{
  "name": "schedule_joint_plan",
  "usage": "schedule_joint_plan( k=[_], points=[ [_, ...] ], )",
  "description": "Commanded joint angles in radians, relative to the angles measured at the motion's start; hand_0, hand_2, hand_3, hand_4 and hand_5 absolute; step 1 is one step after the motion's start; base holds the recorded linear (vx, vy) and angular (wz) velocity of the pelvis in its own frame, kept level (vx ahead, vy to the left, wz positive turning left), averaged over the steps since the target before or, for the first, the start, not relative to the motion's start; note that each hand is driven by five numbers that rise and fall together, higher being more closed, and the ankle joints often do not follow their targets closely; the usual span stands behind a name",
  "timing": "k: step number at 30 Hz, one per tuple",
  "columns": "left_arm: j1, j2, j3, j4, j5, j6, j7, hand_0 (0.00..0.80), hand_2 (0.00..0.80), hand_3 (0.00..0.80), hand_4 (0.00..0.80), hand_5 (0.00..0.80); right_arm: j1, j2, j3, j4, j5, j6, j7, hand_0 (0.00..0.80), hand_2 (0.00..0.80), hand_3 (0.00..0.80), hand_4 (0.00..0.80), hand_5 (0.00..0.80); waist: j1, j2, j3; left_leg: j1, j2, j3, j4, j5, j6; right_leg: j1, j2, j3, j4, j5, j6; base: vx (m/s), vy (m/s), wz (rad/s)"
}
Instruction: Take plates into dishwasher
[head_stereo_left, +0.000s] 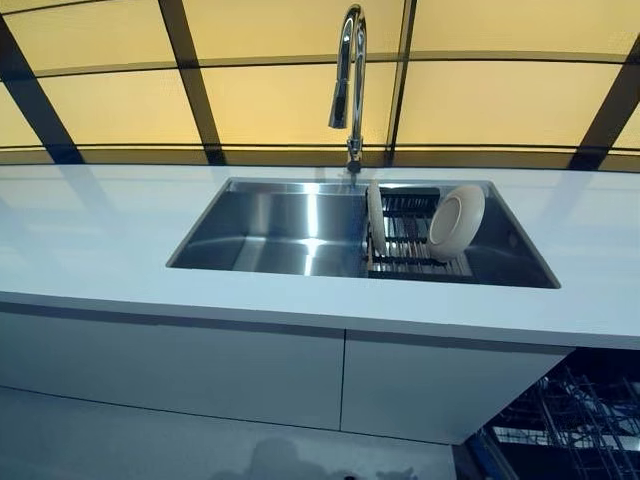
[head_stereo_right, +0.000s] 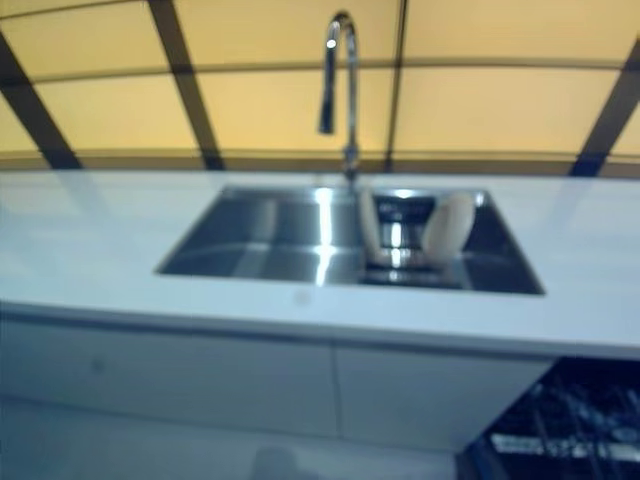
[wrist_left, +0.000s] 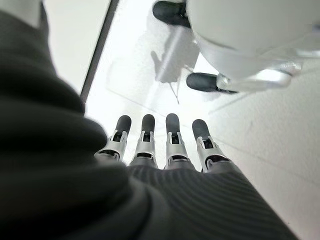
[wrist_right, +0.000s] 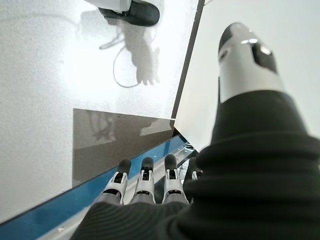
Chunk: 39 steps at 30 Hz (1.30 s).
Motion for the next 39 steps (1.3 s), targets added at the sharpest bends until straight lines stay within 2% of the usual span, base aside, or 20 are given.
schedule_joint_plan(
  k=[1, 2, 4, 5, 6, 7, 8, 9, 10, 11, 13, 16, 17, 19, 21, 24, 30, 34, 37, 39],
  points=[
    [-0.036, 0.021, 0.009, 0.038, 0.014, -0.015, 0.011, 0.000, 0.000, 0.000, 0.000, 0.000, -0.050, -0.002, 0.054, 0.008, 0.004, -0.013, 0.082, 0.000, 0.000, 0.000, 0.000, 0.000, -0.024, -0.043, 0.018, -0.059, -0.109, -0.029, 0.109, -0.032, 0.120, 0.049, -0.068, 0.063, 0.095, -0.104, 0.071, 0.170, -0.140, -0.51],
    [-0.038, 0.022, 0.015, 0.039, 0.006, -0.016, 0.013, 0.000, 0.000, 0.000, 0.000, 0.000, -0.055, -0.004, 0.069, 0.000, 0.017, -0.016, 0.150, 0.000, 0.000, 0.000, 0.000, 0.000, -0.020, -0.051, 0.012, -0.063, -0.100, -0.033, 0.182, -0.054, 0.106, 0.065, -0.065, 0.070, 0.086, -0.111, 0.054, 0.197, -0.173, -0.36],
    [-0.033, 0.020, 0.030, 0.027, 0.013, -0.017, 0.005, 0.000, 0.000, 0.000, 0.000, 0.000, -0.064, -0.023, 0.110, -0.059, 0.018, -0.018, 0.357, 0.000, 0.000, 0.000, 0.000, 0.000, 0.001, -0.074, 0.010, -0.168, -0.075, -0.036, 0.477, 0.054, 0.075, 0.106, -0.050, 0.096, 0.037, -0.100, 0.010, 0.150, -0.202, -0.19],
    [-0.031, 0.021, 0.034, 0.025, 0.018, -0.018, 0.000, 0.000, 0.000, 0.000, 0.000, 0.000, -0.064, -0.029, 0.121, -0.078, 0.015, -0.013, 0.395, 0.000, 0.000, 0.000, 0.000, 0.000, 0.005, -0.078, 0.013, -0.197, -0.070, -0.035, 0.535, 0.075, 0.072, 0.113, -0.047, 0.099, 0.032, -0.099, 0.003, 0.036, -0.156, -0.04],
    [-0.023, 0.025, 0.046, 0.012, 0.038, -0.015, -0.008, 0.000, 0.000, 0.000, 0.000, 0.000, -0.060, -0.054, 0.142, -0.152, -0.001, -0.006, 0.496, 0.000, 0.000, 0.000, 0.000, 0.000, 0.013, -0.091, 0.025, -0.299, -0.067, -0.037, 0.655, 0.104, 0.068, 0.137, -0.043, 0.102, 0.021, -0.096, -0.011, 0.032, -0.095, -0.09],
    [-0.021, 0.027, 0.049, 0.007, 0.042, -0.012, -0.009, 0.000, 0.000, 0.000, 0.000, 0.000, -0.058, -0.061, 0.145, -0.172, -0.004, -0.002, 0.516, 0.000, 0.000, 0.000, 0.000, 0.000, 0.014, -0.095, 0.028, -0.323, -0.070, -0.040, 0.669, 0.104, 0.069, 0.142, -0.043, 0.102, 0.020, -0.095, -0.012, 0.065, -0.056, -0.21],
    [-0.009, 0.039, 0.056, -0.013, 0.045, -0.008, -0.013, 0.000, 0.000, 0.000, 0.000, 0.000, -0.048, -0.101, 0.155, -0.252, -0.008, 0.004, 0.591, 0.000, 0.000, 0.000, 0.000, 0.000, 0.025, -0.111, 0.041, -0.348, -0.108, -0.050, 0.512, 0.097, 0.065, 0.174, -0.050, 0.110, 0.004, -0.089, 0.005, 0.073, 0.034, -0.24],
    [-0.001, 0.049, 0.059, -0.022, 0.055, -0.009, -0.020, 0.000, 0.000, 0.000, 0.000, 0.000, -0.048, -0.132, 0.148, -0.300, 0.009, 0.004, 0.655, 0.000, 0.000, 0.000, 0.000, 0.000, 0.025, -0.117, 0.047, -0.339, -0.119, -0.033, 0.346, 0.101, 0.063, 0.182, -0.052, 0.122, 0.003, -0.086, 0.020, 0.071, 0.045, -0.22],
    [-0.002, 0.061, 0.065, -0.038, 0.084, 0.003, -0.027, 0.000, 0.000, 0.000, 0.000, 0.000, -0.052, -0.163, 0.136, -0.358, 0.041, 0.019, 0.718, 0.000, 0.000, 0.000, 0.000, 0.000, 0.029, -0.125, 0.052, -0.362, -0.120, -0.029, 0.329, 0.099, 0.069, 0.180, -0.058, 0.120, 0.012, -0.088, 0.026, 0.030, 0.049, -0.16],
    [-0.014, 0.069, 0.056, -0.052, 0.099, 0.019, -0.025, 0.000, 0.000, 0.000, 0.000, 0.000, -0.055, -0.191, 0.122, -0.398, 0.069, 0.028, 0.765, 0.000, 0.000, 0.000, 0.000, 0.000, 0.037, -0.134, 0.055, -0.390, -0.138, -0.051, 0.355, 0.066, 0.072, 0.180, -0.068, 0.108, 0.010, -0.086, 0.033, 0.038, 0.051, -0.04],
    [-0.024, 0.076, 0.047, -0.052, 0.083, 0.010, -0.015, 0.000, 0.000, 0.000, 0.000, 0.000, -0.055, -0.229, 0.114, -0.453, 0.087, 0.026, 0.823, 0.000, 0.000, 0.000, 0.000, 0.000, 0.033, -0.135, 0.041, -0.348, -0.148, -0.072, 0.259, 0.062, 0.075, 0.169, -0.068, 0.122, 0.014, -0.092, 0.048, 0.113, 0.096, -0.14],
    [-0.015, 0.106, 0.085, -0.055, 0.088, 0.003, -0.030, 0.000, 0.000, 0.000, 0.000, 0.000, -0.016, -0.289, 0.048, -0.650, 0.150, 0.098, 0.938, 0.000, 0.000, 0.000, 0.000, 0.000, 0.005, -0.125, 0.010, -0.230, -0.132, -0.049, 0.104, 0.083, 0.086, 0.148, -0.075, 0.116, 0.013, -0.086, 0.071, 0.160, 0.086, -0.29],
    [-0.008, 0.118, 0.103, -0.051, 0.093, -0.005, -0.034, 0.000, 0.000, 0.000, 0.000, 0.000, 0.007, -0.314, 0.029, -0.703, 0.146, 0.097, 0.970, 0.000, 0.000, 0.000, 0.000, 0.000, -0.003, -0.126, -0.005, -0.207, -0.129, -0.042, 0.070, 0.088, 0.087, 0.145, -0.075, 0.115, 0.001, -0.079, 0.078, 0.128, 0.033, -0.18],
    [-0.001, 0.128, 0.119, -0.044, 0.094, -0.013, -0.038, 0.000, 0.000, 0.000, 0.000, 0.000, 0.029, -0.343, 0.015, -0.748, 0.134, 0.084, 0.975, 0.000, 0.000, 0.000, 0.000, 0.000, -0.010, -0.129, -0.022, -0.193, -0.126, -0.035, 0.040, 0.094, 0.087, 0.141, -0.073, 0.115, -0.012, -0.073, 0.084, 0.086, 0.003, -0.05],
    [0.007, 0.135, 0.130, -0.040, 0.096, -0.017, -0.043, 0.000, 0.000, 0.000, 0.000, 0.000, 0.045, -0.400, -0.035, -0.824, 0.177, 0.102, 0.993, 0.000, 0.000, 0.000, 0.000, 0.000, -0.025, -0.131, -0.048, -0.180, -0.122, -0.022, -0.009, 0.108, 0.088, 0.130, -0.066, 0.119, -0.031, -0.064, 0.088, 0.073, -0.010, -0.11],
    [0.028, 0.127, 0.136, -0.018, 0.099, -0.037, -0.054, 0.000, 0.000, 0.000, 0.000, 0.000, 0.037, -0.449, -0.114, -0.920, 0.288, 0.184, 1.092, 0.000, 0.000, 0.000, 0.000, 0.000, -0.036, -0.134, -0.072, -0.188, -0.121, -0.017, -0.023, 0.109, 0.088, 0.122, -0.060, 0.122, -0.043, -0.060, 0.091, 0.043, -0.014, -0.10],
    [0.051, 0.115, 0.142, 0.017, 0.110, -0.063, -0.080, 0.000, 0.000, 0.000, 0.000, 0.000, -0.010, -0.482, -0.210, -1.048, 0.554, 0.294, 1.263, 0.000, 0.000, 0.000, 0.000, 0.000, -0.041, -0.135, -0.090, -0.188, -0.115, 0.007, -0.023, 0.102, 0.089, 0.113, -0.053, 0.135, -0.042, -0.067, 0.094, 0.037, -0.010, 0.02],
    [0.062, 0.110, 0.140, 0.049, 0.121, -0.083, -0.084, 0.000, 0.000, 0.000, 0.000, 0.000, -0.081, -0.466, -0.274, -1.124, 0.812, 0.296, 1.223, 0.000, 0.000, 0.000, 0.000, 0.000, -0.036, -0.135, -0.100, -0.183, -0.113, 0.014, -0.023, 0.094, 0.093, 0.116, -0.049, 0.147, -0.035, -0.079, 0.096, 0.054, -0.014, -0.09],
    [0.064, 0.105, 0.138, 0.057, 0.117, -0.093, -0.079, 0.000, 0.000, 0.000, 0.000, 0.000, -0.125, -0.457, -0.306, -1.137, 0.906, 0.259, 1.148, 0.000, 0.000, 0.000, 0.000, 0.000, -0.033, -0.133, -0.105, -0.177, -0.112, 0.015, -0.023, 0.089, 0.094, 0.119, -0.048, 0.155, -0.030, -0.085, 0.097, 0.053, -0.009, -0.03],
    [0.063, 0.103, 0.137, 0.060, 0.123, -0.096, -0.079, 0.000, 0.000, 0.000, 0.000, 0.000, -0.162, -0.459, -0.327, -1.120, 0.950, 0.197, 1.059, 0.000, 0.000, 0.000, 0.000, 0.000, -0.031, -0.131, -0.106, -0.173, -0.112, 0.013, -0.023, 0.085, 0.095, 0.123, -0.048, 0.157, -0.032, -0.086, 0.097, 0.051, -0.011, -0.01]
  ],
)
